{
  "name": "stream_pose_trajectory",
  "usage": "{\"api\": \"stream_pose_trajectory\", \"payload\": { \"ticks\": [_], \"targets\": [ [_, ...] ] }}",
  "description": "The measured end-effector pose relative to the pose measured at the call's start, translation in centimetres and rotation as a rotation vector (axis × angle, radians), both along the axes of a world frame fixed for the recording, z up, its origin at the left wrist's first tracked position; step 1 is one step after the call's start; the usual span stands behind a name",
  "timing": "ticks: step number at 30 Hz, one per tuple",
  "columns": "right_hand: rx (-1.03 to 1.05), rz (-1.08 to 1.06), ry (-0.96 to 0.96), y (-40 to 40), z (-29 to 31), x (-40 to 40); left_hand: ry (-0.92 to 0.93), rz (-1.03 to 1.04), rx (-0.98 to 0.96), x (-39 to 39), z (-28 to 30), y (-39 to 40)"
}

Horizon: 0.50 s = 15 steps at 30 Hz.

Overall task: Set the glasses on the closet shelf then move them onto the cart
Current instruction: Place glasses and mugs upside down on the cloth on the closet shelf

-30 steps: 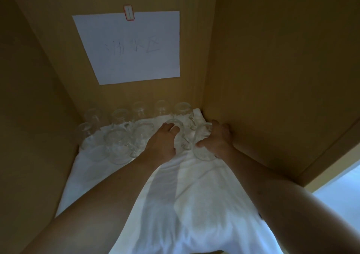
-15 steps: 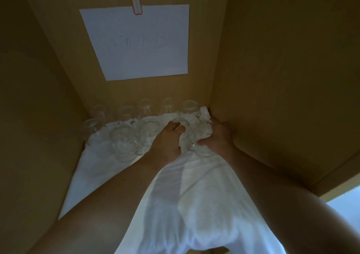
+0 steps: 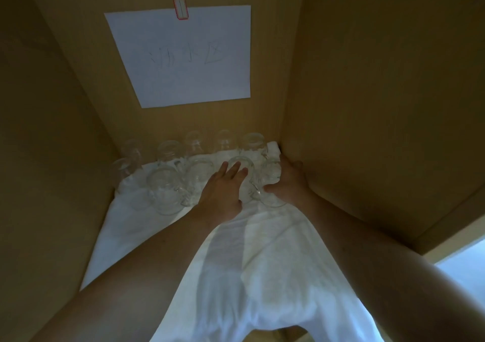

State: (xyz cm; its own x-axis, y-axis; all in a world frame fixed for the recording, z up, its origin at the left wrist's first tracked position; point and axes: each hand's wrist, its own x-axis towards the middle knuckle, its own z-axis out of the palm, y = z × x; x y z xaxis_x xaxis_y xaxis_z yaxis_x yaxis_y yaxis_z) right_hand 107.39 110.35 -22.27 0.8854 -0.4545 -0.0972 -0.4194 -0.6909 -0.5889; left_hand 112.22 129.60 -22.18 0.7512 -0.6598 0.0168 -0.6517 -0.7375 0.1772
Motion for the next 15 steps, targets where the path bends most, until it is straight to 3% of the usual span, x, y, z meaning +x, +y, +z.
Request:
{"api": "stream_pose_trajectory", "payload": {
  "ticks": [11,15],
  "targets": [
    [-0.082,0.000,-0.022,3.8,3.8,-4.8,0.079,0.050,-0.020,-3.0,2.4,2.7],
    [-0.212,0.060,-0.016,6.6,6.7,-7.3,0.088,0.061,-0.054,-4.0,4.4,4.6]
  ]
}}
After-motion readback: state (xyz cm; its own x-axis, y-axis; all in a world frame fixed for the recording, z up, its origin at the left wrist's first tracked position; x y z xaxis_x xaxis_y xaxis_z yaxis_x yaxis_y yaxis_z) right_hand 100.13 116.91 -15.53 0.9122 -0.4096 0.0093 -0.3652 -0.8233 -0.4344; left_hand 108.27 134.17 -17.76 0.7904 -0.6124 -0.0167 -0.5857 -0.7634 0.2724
